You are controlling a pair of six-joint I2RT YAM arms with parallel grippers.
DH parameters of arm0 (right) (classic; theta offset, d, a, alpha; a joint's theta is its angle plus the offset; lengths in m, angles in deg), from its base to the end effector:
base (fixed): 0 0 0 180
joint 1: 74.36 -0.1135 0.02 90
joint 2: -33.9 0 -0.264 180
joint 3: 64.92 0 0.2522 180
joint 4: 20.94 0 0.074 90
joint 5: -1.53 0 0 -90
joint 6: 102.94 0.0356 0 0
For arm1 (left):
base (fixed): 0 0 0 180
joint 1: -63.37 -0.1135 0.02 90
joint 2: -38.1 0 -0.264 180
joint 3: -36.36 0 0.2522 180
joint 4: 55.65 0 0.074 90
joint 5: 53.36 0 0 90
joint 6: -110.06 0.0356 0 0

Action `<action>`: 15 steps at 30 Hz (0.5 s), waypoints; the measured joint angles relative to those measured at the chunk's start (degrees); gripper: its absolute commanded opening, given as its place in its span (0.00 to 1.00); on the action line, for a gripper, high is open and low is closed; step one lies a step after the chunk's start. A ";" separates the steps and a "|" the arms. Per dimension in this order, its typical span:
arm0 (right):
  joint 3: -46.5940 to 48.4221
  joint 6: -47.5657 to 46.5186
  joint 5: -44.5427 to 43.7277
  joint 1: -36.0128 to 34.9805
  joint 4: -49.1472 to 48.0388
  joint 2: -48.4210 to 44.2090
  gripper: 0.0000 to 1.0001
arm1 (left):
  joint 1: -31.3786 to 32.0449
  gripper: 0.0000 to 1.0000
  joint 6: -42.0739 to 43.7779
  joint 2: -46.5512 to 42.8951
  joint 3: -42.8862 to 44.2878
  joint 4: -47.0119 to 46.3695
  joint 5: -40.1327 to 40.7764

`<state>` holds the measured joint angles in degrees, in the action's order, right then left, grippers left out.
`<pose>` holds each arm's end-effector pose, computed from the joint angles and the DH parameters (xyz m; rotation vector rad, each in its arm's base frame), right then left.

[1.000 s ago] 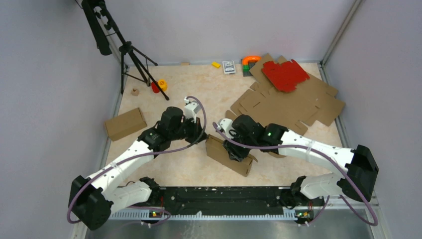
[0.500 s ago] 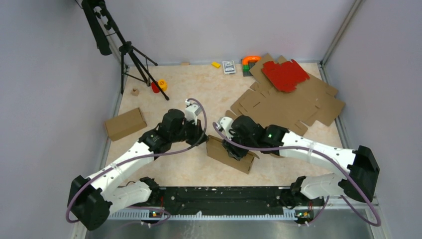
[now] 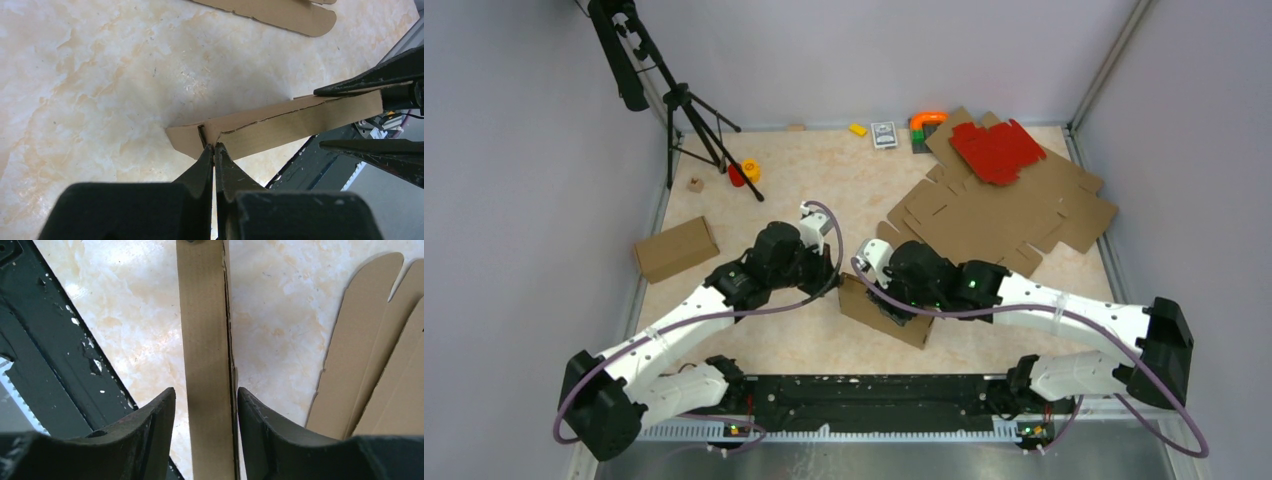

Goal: Fold the paper box

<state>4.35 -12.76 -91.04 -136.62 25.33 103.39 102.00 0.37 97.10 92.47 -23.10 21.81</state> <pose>0.1202 0.2251 0.2803 -1.2351 2.0944 0.4563 0.1695 -0.1471 0.2642 0.5290 2.2363 -0.8367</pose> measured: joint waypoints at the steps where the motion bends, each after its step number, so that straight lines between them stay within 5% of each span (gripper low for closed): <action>1: 0.00 -0.24 -0.50 -0.39 -0.04 0.00 0.41 | 0.11 0.00 0.11 0.00 0.04 0.15 0.26; 4: -0.02 -1.07 -1.60 -1.40 -0.28 0.00 0.32 | 0.33 0.00 0.24 0.00 0.48 1.16 0.87; 15: -1.60 -1.73 -4.55 -3.87 -2.10 -0.66 0.28 | 0.81 0.00 0.28 0.00 1.11 2.73 1.40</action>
<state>2.75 -14.49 -95.59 -140.49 23.23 102.74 102.81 0.66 97.10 93.59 -20.37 23.21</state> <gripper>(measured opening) 0.326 0.001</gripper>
